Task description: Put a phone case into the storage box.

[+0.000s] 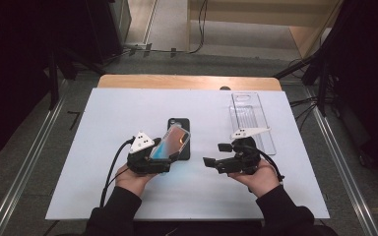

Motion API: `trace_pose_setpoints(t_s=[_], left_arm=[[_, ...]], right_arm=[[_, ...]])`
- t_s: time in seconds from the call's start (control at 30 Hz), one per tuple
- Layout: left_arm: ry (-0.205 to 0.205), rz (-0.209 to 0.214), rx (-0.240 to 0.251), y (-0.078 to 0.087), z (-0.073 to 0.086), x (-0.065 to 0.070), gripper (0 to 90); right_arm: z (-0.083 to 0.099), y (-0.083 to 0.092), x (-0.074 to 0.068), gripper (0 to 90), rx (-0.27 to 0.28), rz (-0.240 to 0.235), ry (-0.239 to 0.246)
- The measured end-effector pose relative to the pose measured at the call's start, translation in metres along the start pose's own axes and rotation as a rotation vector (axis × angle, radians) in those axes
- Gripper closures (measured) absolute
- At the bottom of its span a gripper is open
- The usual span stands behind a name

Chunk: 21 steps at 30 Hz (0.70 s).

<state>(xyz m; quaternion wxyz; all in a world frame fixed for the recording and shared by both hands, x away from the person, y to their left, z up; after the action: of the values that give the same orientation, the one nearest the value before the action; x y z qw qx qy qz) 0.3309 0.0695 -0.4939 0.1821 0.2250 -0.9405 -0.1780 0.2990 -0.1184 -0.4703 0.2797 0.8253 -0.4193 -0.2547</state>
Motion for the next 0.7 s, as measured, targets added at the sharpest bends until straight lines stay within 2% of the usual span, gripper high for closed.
trace_pose_setpoints(t_s=[0.07, 0.17, 0.27, 0.4, 0.7], left_arm=[[-0.011, 0.0, 0.005, -0.003, 0.001, 0.002, 16.8], [-0.005, 0.01, 0.027, -0.008, 0.003, 0.005, 16.7], [-0.02, -0.003, 0.031, -0.011, 0.005, 0.005, 16.7], [-0.035, -0.01, 0.067, -0.014, 0.005, 0.007, 16.8], [-0.057, -0.022, 0.114, -0.019, 0.006, 0.011, 16.7]], right_arm=[[-0.004, -0.001, -0.001, 15.8, 0.005, 0.002, -0.003], [-0.01, -0.001, -0.003, 15.8, 0.016, -0.002, -0.008], [-0.017, -0.001, -0.003, 15.7, 0.028, -0.004, -0.017], [-0.025, -0.003, -0.003, 15.9, 0.044, -0.004, -0.025], [-0.04, -0.013, -0.007, 16.0, 0.045, -0.004, -0.03]])
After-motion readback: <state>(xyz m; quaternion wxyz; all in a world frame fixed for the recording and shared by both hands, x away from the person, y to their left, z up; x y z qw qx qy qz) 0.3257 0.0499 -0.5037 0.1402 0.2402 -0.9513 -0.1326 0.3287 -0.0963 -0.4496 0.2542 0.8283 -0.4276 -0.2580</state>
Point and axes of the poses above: each handheld gripper's, and its own axes: y roughly backward along the jaws, z roughly out of its underside, x roughly to its right, the point moved 8 cm from there along -y, roughly forward along the jaws, and after that the axes turned 15 degrees about z, right-handed, at the moved point
